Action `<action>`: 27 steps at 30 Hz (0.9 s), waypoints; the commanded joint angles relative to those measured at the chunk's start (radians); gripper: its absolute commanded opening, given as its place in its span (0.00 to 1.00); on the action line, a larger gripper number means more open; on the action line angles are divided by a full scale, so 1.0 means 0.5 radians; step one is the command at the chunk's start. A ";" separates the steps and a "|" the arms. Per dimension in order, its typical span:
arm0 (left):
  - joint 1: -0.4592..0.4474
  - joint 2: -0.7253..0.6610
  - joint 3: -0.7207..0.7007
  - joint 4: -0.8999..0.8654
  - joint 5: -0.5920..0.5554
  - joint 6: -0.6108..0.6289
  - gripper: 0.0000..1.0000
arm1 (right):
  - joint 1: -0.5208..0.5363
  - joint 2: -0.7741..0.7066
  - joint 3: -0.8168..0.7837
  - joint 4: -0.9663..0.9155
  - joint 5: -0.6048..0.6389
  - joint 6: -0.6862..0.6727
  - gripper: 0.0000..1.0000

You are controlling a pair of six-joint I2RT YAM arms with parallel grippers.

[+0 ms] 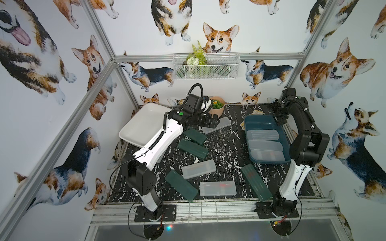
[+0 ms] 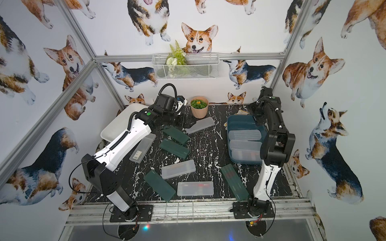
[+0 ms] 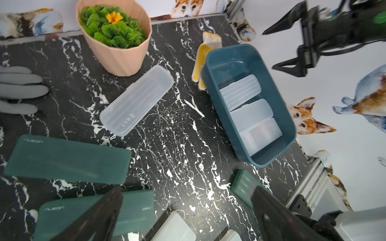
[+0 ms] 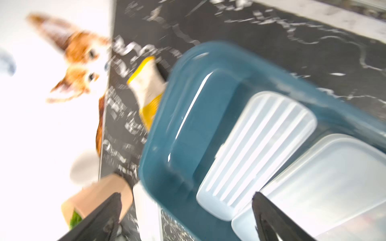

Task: Place the pencil cases by color into the storage box
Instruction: Pick up the pencil case from the center of the board.

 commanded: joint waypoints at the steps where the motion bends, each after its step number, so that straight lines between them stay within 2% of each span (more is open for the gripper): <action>1: 0.027 -0.012 -0.028 -0.107 -0.108 -0.094 0.99 | 0.220 -0.077 0.015 -0.073 -0.097 -0.429 0.98; 8: 0.197 -0.052 -0.164 -0.127 -0.074 -0.331 0.99 | 0.708 -0.210 -0.136 0.032 -0.205 -1.067 0.99; 15: 0.437 -0.242 -0.438 -0.054 0.013 -0.628 0.99 | 0.965 -0.333 -0.430 0.212 -0.518 -1.516 0.98; 22: 0.596 -0.384 -0.733 0.025 0.116 -0.890 0.99 | 1.275 -0.492 -0.729 0.209 -0.552 -2.092 0.98; 27: 0.672 -0.479 -0.858 0.004 0.123 -0.994 0.99 | 1.496 -0.673 -1.030 0.348 -0.537 -2.494 0.98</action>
